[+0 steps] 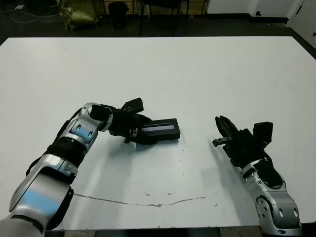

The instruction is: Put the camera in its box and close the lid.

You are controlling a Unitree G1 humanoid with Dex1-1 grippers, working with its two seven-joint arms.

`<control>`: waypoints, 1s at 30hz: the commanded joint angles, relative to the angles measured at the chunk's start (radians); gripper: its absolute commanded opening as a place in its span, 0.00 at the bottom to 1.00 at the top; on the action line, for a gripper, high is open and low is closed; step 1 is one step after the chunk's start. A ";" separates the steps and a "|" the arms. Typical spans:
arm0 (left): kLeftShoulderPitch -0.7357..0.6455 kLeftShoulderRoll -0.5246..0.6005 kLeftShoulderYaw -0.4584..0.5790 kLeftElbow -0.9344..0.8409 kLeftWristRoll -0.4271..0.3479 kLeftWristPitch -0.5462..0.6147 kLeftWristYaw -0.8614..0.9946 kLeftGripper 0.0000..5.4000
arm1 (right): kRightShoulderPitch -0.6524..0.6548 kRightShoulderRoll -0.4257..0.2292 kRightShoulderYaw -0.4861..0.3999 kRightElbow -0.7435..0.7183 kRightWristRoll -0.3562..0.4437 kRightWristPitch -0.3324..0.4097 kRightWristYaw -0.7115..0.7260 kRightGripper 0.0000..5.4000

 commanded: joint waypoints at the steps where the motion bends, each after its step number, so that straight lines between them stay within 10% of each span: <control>1: 0.063 0.013 -0.024 0.064 0.043 0.032 0.003 0.50 | 0.017 -0.007 -0.002 -0.006 -0.003 0.040 -0.010 0.00; 8: 0.081 0.006 -0.019 0.068 0.055 -0.028 0.056 0.50 | 0.018 -0.007 -0.002 0.003 -0.006 0.025 -0.002 0.00; 20: 0.096 0.005 -0.013 -0.006 0.022 -0.082 0.040 1.00 | 0.018 -0.005 -0.004 0.002 0.000 0.032 0.002 0.00; 30: 0.074 0.033 -0.043 -0.114 0.004 -0.016 -0.093 1.00 | 0.018 -0.003 -0.001 0.006 -0.011 0.021 0.001 0.00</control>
